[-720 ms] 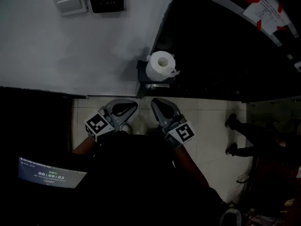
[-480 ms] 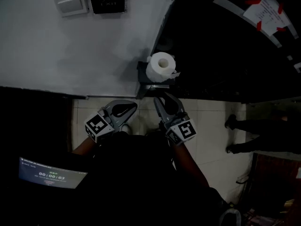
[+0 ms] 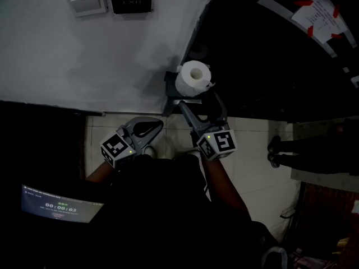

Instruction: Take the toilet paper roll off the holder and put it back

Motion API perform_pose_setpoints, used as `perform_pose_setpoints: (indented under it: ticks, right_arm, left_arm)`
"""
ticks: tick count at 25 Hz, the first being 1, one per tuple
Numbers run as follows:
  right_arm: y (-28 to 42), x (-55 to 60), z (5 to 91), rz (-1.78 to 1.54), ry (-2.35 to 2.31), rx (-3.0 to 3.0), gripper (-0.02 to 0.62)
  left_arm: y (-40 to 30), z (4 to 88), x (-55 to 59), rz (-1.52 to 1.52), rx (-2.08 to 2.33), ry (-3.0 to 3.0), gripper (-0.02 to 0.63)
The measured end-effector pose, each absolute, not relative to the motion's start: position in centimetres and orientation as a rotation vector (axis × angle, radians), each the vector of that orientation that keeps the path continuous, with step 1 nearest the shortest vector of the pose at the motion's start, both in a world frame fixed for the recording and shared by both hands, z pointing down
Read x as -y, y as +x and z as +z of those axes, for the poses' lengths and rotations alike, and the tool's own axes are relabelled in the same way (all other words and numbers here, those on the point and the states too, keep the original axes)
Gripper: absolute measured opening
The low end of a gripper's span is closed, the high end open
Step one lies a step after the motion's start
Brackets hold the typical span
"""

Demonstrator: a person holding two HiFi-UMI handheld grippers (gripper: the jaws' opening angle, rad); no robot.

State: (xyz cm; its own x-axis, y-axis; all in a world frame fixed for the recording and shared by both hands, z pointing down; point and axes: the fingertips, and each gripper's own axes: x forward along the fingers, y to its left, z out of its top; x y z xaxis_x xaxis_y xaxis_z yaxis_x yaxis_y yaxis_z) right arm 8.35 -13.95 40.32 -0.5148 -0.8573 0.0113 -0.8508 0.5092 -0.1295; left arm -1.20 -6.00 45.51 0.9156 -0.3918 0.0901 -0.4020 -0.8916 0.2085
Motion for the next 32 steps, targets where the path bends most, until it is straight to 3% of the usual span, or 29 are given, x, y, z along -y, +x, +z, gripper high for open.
perform_pose_setpoints:
  ticks: [12, 32]
  right_arm:
    - [8.0, 18.1, 40.5, -0.152, -1.672, -2.701, 0.488]
    - [8.1, 22.7, 41.1, -0.080, -1.779, -2.694, 0.491]
  left_arm:
    - [-2.1, 45.8, 6.5, 0.064, 0.619, 2.844, 0.000]
    - [-2.9, 46.2, 6.8, 0.078, 0.664, 2.823, 0.000]
